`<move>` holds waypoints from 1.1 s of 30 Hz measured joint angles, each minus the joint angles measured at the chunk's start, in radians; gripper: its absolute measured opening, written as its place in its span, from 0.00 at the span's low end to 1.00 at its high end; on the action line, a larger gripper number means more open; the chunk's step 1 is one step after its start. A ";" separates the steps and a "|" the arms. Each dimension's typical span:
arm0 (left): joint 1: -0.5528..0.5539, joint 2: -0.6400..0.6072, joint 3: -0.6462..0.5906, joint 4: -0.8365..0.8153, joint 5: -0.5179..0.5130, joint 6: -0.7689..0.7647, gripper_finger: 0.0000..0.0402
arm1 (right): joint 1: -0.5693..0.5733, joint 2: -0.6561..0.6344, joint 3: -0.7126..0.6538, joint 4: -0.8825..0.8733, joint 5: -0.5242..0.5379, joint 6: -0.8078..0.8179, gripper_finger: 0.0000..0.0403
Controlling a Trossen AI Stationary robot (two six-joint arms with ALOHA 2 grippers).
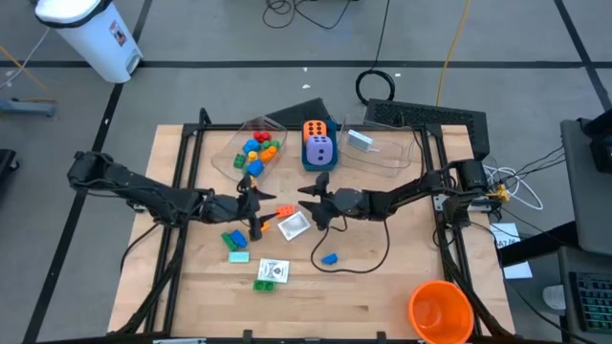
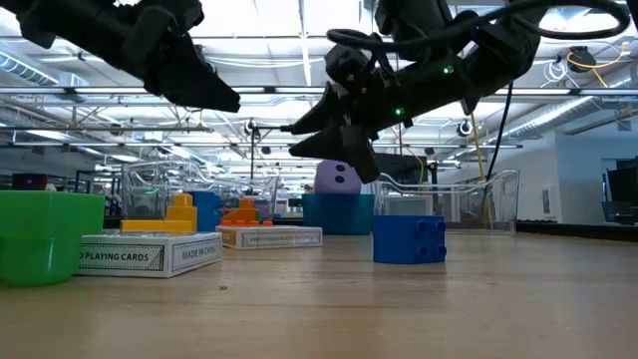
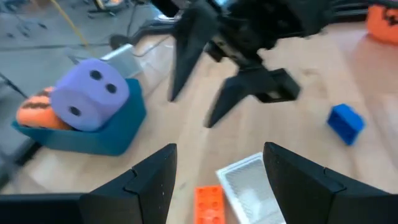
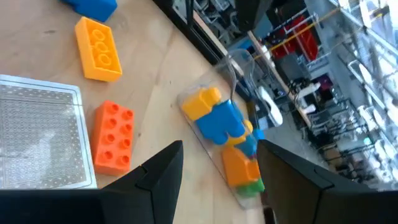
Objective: Pick & Place Toys
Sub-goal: Put the orange game piece into the left transparent bin
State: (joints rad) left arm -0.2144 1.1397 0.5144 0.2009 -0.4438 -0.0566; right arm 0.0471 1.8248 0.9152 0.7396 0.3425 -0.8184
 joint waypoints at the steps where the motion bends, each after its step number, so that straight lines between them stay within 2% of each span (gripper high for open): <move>1: 0.003 0.002 0.000 0.001 0.006 -0.017 0.61 | 0.000 0.000 0.000 -0.006 0.005 0.014 0.49; 7: 0.031 0.103 0.001 0.015 0.006 -0.093 0.61 | 0.000 0.000 -0.028 -0.072 0.007 0.139 0.49; 15: 0.059 0.240 0.000 0.094 0.011 -0.107 0.61 | 0.005 0.000 -0.143 -0.118 0.023 0.273 0.49; 24: 0.139 0.283 0.000 0.081 0.134 -0.115 0.61 | 0.021 0.000 -0.181 -0.047 0.022 0.233 0.49; 33: 0.163 0.282 0.000 0.059 0.180 -0.125 0.61 | 0.020 0.000 -0.181 -0.047 0.023 0.230 0.49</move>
State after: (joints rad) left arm -0.0514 1.4220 0.5144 0.2602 -0.2643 -0.1814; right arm 0.0673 1.8244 0.7345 0.6922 0.3652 -0.5880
